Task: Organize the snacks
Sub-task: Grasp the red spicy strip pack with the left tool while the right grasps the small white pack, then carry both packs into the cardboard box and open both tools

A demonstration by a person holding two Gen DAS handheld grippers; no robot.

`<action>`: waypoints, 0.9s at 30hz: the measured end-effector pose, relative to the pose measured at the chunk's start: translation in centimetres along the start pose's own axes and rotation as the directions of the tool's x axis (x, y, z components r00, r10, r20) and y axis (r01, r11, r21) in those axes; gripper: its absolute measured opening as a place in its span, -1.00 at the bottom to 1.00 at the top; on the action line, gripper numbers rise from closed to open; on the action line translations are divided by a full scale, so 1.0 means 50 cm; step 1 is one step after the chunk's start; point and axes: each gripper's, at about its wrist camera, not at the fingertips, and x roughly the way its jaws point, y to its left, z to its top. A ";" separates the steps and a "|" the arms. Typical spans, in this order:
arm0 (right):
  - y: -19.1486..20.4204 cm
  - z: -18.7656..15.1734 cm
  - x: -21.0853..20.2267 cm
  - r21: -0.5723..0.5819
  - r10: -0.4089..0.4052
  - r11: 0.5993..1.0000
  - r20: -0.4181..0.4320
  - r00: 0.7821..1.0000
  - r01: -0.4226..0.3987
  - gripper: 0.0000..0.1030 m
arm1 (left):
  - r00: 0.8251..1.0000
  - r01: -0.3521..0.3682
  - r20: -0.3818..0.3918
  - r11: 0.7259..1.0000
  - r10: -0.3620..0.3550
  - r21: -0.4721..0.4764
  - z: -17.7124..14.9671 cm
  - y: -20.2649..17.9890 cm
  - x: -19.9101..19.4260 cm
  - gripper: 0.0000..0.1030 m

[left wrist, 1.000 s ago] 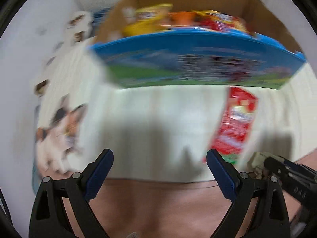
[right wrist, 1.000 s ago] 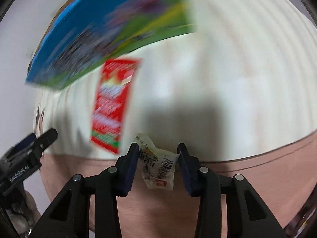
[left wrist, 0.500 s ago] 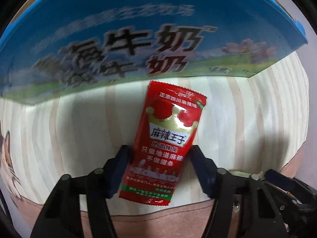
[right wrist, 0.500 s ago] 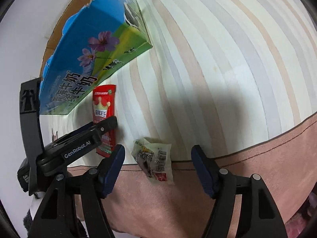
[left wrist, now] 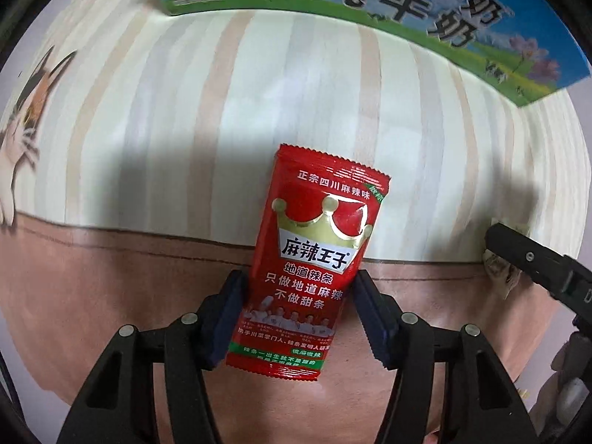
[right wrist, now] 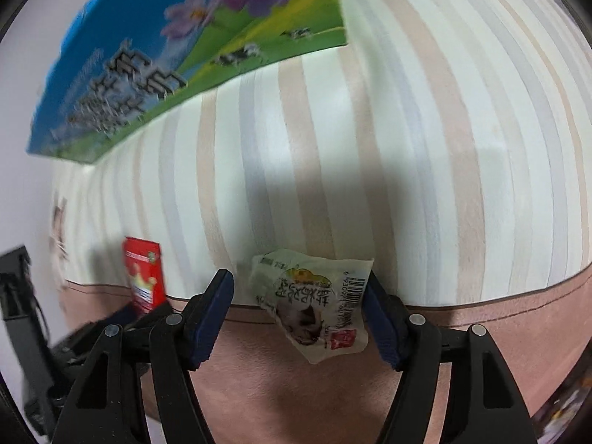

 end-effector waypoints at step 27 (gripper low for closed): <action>0.070 -0.031 -0.186 -0.065 0.213 0.977 0.162 0.964 -0.205 0.23 | 0.964 0.163 0.205 0.986 -0.169 0.043 0.085 -0.032 -0.323 -0.11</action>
